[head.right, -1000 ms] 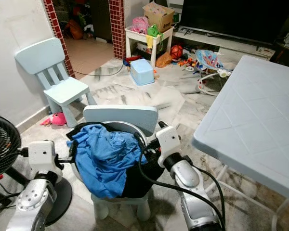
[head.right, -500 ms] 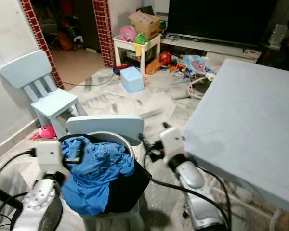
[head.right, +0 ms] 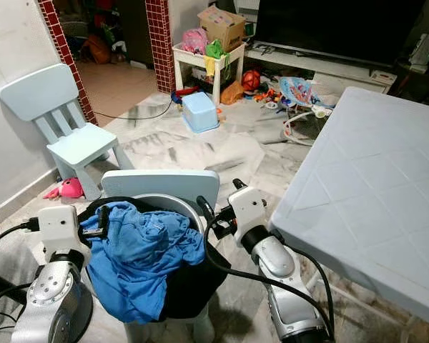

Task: Hang hanger

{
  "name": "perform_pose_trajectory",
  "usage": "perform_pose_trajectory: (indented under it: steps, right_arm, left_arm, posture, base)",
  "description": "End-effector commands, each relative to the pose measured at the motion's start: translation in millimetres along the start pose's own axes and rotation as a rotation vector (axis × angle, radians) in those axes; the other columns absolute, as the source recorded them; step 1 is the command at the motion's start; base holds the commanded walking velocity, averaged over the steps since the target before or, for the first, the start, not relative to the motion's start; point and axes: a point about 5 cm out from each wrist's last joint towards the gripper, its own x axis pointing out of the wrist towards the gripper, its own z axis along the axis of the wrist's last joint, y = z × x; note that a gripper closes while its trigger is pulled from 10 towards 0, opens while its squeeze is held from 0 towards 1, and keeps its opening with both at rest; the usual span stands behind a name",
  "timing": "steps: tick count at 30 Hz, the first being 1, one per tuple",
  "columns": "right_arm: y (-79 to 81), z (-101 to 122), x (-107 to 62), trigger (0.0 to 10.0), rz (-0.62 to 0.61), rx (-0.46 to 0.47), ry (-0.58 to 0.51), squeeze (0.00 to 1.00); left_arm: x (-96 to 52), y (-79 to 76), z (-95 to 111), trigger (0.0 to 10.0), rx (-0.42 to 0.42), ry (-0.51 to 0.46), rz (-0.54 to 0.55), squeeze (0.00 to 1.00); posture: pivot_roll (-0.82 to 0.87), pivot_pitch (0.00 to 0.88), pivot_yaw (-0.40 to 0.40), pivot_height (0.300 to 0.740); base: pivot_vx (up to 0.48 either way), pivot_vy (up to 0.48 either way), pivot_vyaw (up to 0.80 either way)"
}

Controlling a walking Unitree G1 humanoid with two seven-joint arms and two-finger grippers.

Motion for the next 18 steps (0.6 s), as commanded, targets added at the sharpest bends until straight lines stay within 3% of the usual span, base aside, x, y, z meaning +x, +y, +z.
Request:
perform_pose_trajectory:
  steps: [1, 4, 13, 18]
  right_arm:
    - [-2.9, 0.8, -1.3, 10.0, -0.009, -0.013, 0.002, 0.0]
    - [-4.9, 1.1, -4.7, 10.0, -0.015, -0.018, 0.009, 0.0]
    - [-9.3, -1.3, -15.7, 10.0, -0.029, -0.016, 0.026, 0.0]
    - [-9.9, 0.3, -16.8, 10.0, -0.033, -0.016, 0.026, 0.0]
  left_arm:
    - [4.3, -0.8, -5.4, 10.0, 0.019, 0.048, -0.034, 0.0]
    - [12.8, 6.1, -8.1, 10.0, 0.004, 0.102, -0.096, 0.0]
    - [36.1, 44.8, -6.3, 10.0, 0.147, 0.209, -0.154, 0.0]
    - [44.6, 50.7, -4.2, 10.0, 0.196, 0.244, -0.2, 0.0]
  posture:
    - [-0.05, 0.001, -0.003, 0.74]
    - [-0.05, 0.009, -0.007, 0.74]
    - [-0.07, 0.034, -0.005, 0.74]
    - [-0.08, 0.04, -0.001, 0.74]
  base:
    - [0.0, 0.0, 0.0]
    - [0.0, 0.0, 0.0]
    - [0.0, 0.0, 0.0]
    - [0.0, 0.0, 0.0]
